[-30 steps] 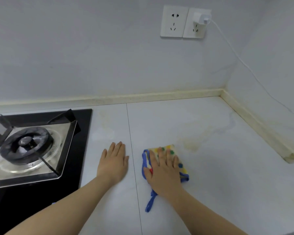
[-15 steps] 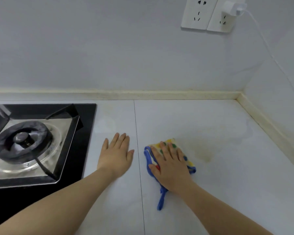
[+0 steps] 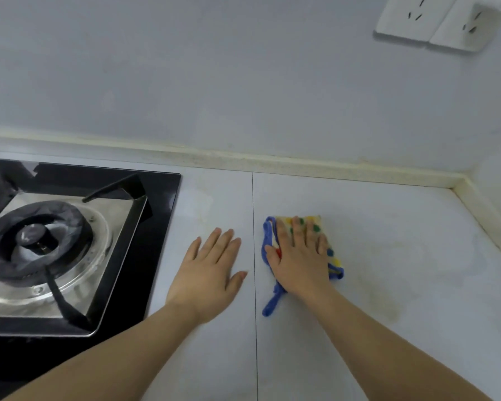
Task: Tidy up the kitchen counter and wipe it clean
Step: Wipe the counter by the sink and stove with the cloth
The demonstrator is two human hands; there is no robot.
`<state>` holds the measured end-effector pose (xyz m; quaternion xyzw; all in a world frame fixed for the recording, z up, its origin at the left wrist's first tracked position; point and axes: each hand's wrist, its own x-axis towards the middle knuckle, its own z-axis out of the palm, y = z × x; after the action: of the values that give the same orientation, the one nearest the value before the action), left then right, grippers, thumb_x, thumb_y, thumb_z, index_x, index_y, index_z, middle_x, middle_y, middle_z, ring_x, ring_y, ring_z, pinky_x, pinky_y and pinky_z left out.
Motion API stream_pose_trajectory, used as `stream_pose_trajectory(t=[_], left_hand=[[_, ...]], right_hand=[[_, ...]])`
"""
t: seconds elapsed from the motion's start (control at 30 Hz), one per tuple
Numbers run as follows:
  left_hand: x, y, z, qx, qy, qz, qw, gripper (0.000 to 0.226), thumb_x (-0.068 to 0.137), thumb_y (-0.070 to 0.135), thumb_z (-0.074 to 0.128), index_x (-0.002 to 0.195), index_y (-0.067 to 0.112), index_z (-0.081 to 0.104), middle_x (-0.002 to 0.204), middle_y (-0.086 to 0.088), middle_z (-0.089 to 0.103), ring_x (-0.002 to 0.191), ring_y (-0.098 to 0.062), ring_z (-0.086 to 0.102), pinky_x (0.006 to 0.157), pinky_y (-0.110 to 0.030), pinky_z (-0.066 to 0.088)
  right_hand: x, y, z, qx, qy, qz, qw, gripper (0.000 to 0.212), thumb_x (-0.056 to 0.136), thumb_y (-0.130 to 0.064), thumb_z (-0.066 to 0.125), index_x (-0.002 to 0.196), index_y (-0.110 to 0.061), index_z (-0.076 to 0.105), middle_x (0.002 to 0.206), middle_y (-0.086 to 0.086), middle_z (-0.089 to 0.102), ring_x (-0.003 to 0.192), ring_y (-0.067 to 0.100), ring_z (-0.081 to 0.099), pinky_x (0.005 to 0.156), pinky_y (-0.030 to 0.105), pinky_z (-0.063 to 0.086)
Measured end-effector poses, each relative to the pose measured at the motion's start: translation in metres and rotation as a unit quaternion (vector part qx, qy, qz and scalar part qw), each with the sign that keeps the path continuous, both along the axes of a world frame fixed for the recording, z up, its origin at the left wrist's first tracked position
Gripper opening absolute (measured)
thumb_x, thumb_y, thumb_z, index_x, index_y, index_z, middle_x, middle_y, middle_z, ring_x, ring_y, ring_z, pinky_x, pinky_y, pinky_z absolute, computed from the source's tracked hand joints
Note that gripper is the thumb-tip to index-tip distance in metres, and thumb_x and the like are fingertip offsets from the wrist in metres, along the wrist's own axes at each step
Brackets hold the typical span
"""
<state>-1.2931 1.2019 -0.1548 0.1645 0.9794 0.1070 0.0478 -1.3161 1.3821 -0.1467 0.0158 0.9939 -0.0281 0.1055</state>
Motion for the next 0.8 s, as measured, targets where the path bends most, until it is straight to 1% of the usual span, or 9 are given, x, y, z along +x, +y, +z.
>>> stream_pose_trajectory(t=[0.1,0.23,0.3,0.37,0.43,0.5,0.57,0.67,0.8], left_hand=[[-0.002,0.0,-0.002,0.006,0.017,0.019,1.0,0.088,0.07,0.06,-0.014,0.151,0.026,-0.004,0.158,0.009,-0.013,0.145,-0.011,-0.017,0.114,-0.029,-0.017],[0.0,-0.002,0.0,0.053,0.01,-0.001,0.999,0.085,0.074,0.06,-0.006,0.151,0.025,0.004,0.158,0.011,-0.008,0.145,-0.007,-0.014,0.111,-0.023,-0.018],[-0.004,-0.007,0.004,0.129,0.007,0.017,0.992,0.081,0.078,0.059,0.008,0.15,0.022,0.019,0.158,0.006,0.01,0.146,-0.007,0.005,0.112,-0.016,-0.006],[-0.017,-0.022,0.012,0.166,0.011,0.056,0.984,0.07,0.083,0.047,0.022,0.144,0.015,0.035,0.153,-0.002,0.031,0.141,-0.015,0.03,0.11,-0.015,0.014],[-0.033,-0.042,0.019,0.13,0.069,0.093,0.985,0.064,0.082,0.032,0.023,0.131,0.005,0.053,0.136,-0.013,0.054,0.123,-0.029,0.054,0.104,-0.031,0.038],[-0.044,-0.061,0.021,0.064,0.116,0.139,0.981,0.056,0.081,0.023,0.027,0.114,-0.003,0.063,0.114,-0.021,0.066,0.103,-0.038,0.065,0.094,-0.04,0.046],[-0.045,-0.074,0.02,0.009,0.128,0.171,0.977,0.046,0.087,0.017,0.033,0.116,-0.005,0.061,0.118,-0.023,0.063,0.112,-0.039,0.06,0.098,-0.044,0.042],[-0.041,-0.078,0.013,-0.01,0.061,0.218,0.974,0.045,0.099,0.019,0.032,0.139,0.001,0.04,0.148,-0.015,0.038,0.141,-0.03,0.027,0.115,-0.043,0.019],[-0.042,-0.077,0.009,-0.012,0.072,0.228,0.971,0.056,0.094,0.026,0.019,0.14,0.003,0.041,0.149,-0.012,0.037,0.143,-0.028,0.024,0.117,-0.043,0.015]], right_hand=[[-0.006,0.021,0.001,0.029,0.005,0.073,0.997,0.079,0.076,-0.064,-0.006,0.15,-0.035,-0.005,0.16,-0.001,-0.009,0.148,0.023,-0.011,0.118,0.042,-0.005],[-0.042,0.029,0.006,-0.011,-0.006,-0.064,0.998,0.059,0.098,-0.049,0.019,0.151,-0.032,0.002,0.16,0.002,-0.005,0.148,0.026,-0.008,0.119,0.045,-0.003],[-0.045,0.005,0.007,-0.033,-0.007,-0.109,0.993,0.059,0.099,-0.046,0.018,0.151,-0.028,-0.001,0.16,0.007,-0.008,0.147,0.031,-0.011,0.117,0.049,-0.006],[-0.03,-0.028,0.005,-0.033,-0.003,-0.044,0.998,0.06,0.099,-0.046,0.019,0.152,-0.026,-0.003,0.159,0.01,-0.011,0.146,0.033,-0.012,0.116,0.05,-0.008],[-0.013,-0.045,0.003,-0.035,0.005,0.053,0.998,0.06,0.099,-0.046,0.021,0.151,-0.028,-0.003,0.159,0.008,-0.011,0.146,0.031,-0.013,0.116,0.047,-0.009],[-0.018,-0.036,0.003,-0.024,0.012,0.121,0.992,0.06,0.097,-0.051,0.02,0.151,-0.032,0.0,0.16,0.003,-0.008,0.147,0.027,-0.01,0.117,0.044,-0.008],[-0.038,-0.025,0.004,-0.018,0.002,0.12,0.993,0.059,0.097,-0.051,0.019,0.15,-0.035,0.002,0.16,0.0,-0.006,0.148,0.024,-0.008,0.118,0.042,-0.005],[-0.048,-0.039,0.008,-0.034,-0.01,0.027,0.999,0.058,0.099,-0.047,0.022,0.151,-0.031,0.001,0.16,0.004,-0.007,0.147,0.028,-0.009,0.117,0.046,-0.006],[-0.011,-0.08,-0.003,-0.047,0.056,0.185,0.98,0.064,0.09,-0.05,0.017,0.149,-0.028,0.023,0.158,0.01,0.016,0.146,0.035,0.013,0.116,0.052,0.007]])
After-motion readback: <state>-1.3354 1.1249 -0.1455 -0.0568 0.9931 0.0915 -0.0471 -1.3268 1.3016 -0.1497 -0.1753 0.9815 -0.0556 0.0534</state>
